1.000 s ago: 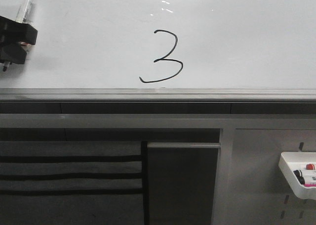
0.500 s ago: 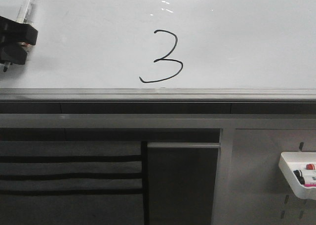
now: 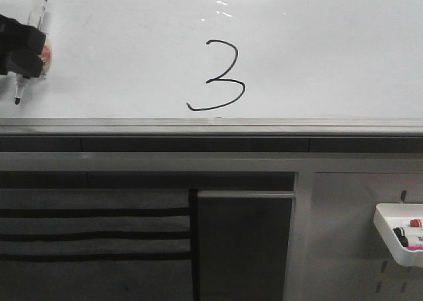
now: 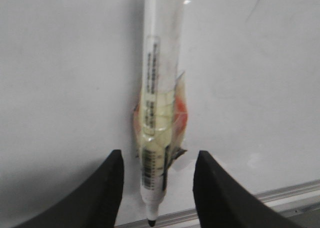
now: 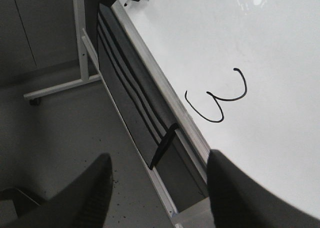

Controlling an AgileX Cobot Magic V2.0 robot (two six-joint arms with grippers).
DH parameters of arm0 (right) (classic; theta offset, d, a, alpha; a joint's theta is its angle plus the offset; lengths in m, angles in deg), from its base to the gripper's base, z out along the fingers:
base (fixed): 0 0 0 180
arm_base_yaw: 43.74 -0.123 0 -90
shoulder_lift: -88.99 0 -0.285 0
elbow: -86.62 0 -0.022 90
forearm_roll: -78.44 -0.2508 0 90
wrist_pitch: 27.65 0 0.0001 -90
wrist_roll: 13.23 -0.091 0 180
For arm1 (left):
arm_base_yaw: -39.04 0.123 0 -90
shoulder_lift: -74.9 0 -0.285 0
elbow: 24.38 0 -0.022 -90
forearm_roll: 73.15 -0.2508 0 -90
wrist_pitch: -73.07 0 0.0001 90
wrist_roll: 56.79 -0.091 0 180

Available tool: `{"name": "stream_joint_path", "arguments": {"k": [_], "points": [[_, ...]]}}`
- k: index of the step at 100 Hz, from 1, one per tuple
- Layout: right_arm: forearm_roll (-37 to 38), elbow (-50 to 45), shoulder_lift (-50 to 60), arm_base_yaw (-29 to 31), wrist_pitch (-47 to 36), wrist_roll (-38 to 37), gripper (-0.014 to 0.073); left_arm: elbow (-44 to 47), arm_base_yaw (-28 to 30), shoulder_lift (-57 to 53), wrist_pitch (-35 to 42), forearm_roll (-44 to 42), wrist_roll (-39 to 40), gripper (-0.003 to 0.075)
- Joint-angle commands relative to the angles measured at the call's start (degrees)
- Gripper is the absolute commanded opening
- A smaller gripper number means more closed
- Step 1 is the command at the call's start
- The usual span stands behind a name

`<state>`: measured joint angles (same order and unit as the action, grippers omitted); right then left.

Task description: Write number 3 on whiteboard

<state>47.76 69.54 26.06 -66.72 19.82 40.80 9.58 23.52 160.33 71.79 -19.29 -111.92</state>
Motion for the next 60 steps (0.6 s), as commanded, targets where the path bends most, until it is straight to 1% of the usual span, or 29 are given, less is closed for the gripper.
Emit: {"name": "stream_joint_path", "arguments": {"k": [1, 5, 10, 14, 23, 30, 34, 38, 45, 53, 56, 60], "points": [[1.87, 1.37, 3.05, 0.25, -2.33, -7.35, 0.0372, -1.4, 0.09, -6.01, -1.38, -3.05, 0.49, 0.0307], [5.15, 1.37, 4.31, 0.25, -2.19, -11.85, 0.0372, -1.4, 0.09, -7.95, -3.81, -4.09, 0.49, 0.0307], [9.76, 1.37, 5.8, 0.25, -1.2, -20.1, 0.0372, -1.4, 0.09, -10.93, -6.85, -5.65, 0.49, 0.0307], [13.79, 1.37, 7.07, 0.25, -0.1, -25.21, 0.0372, -1.4, 0.09, -13.53, -9.87, -7.65, 0.49, 0.0307], [21.89, 1.37, 9.34, 0.25, 5.0, -37.8, 0.0372, -1.4, 0.09, -19.74, -17.09, -11.27, 0.83, 0.0307], [28.23, 1.37, 11.04, 0.25, 10.39, -47.23, 0.036, -1.4, 0.09, -24.64, -22.31, -14.98, 3.76, 0.0307], [31.42, 1.37, 11.94, 0.25, 13.69, -52.54, 0.0339, -1.4, 0.09, -27.62, -24.55, -17.91, 7.14, 0.0307], [33.8, 1.37, 12.81, 0.25, 16.62, -57.43, 0.0314, -1.4, 0.09, -29.95, -27.08, -22.71, 11.95, 0.0307], [35.85, 1.22, 14.65, 0.25, 18.44, -64.03, 0.0257, -1.4, 0.09, -34.7, -31.19, -32.47, 21.34, 0.0305], [35.85, -0.39, 17.51, 0.25, 16.19, -66.87, 0.0177, -1.4, 0.09, -39.98, -36.03, -42.87, 31.78, 0.0288], [35.85, -1.54, 19.0, 0.25, 14.69, -66.88, 0.015, -1.4, 0.09, -41.56, -37.83, -45.28, 35.6, 0.0275], [35.85, -2.95, 20.57, 0.25, 11.9, -66.88, 0.0108, -1.4, 0.09, -43.74, -39.04, -47.79, 38.53, 0.0249]]}}
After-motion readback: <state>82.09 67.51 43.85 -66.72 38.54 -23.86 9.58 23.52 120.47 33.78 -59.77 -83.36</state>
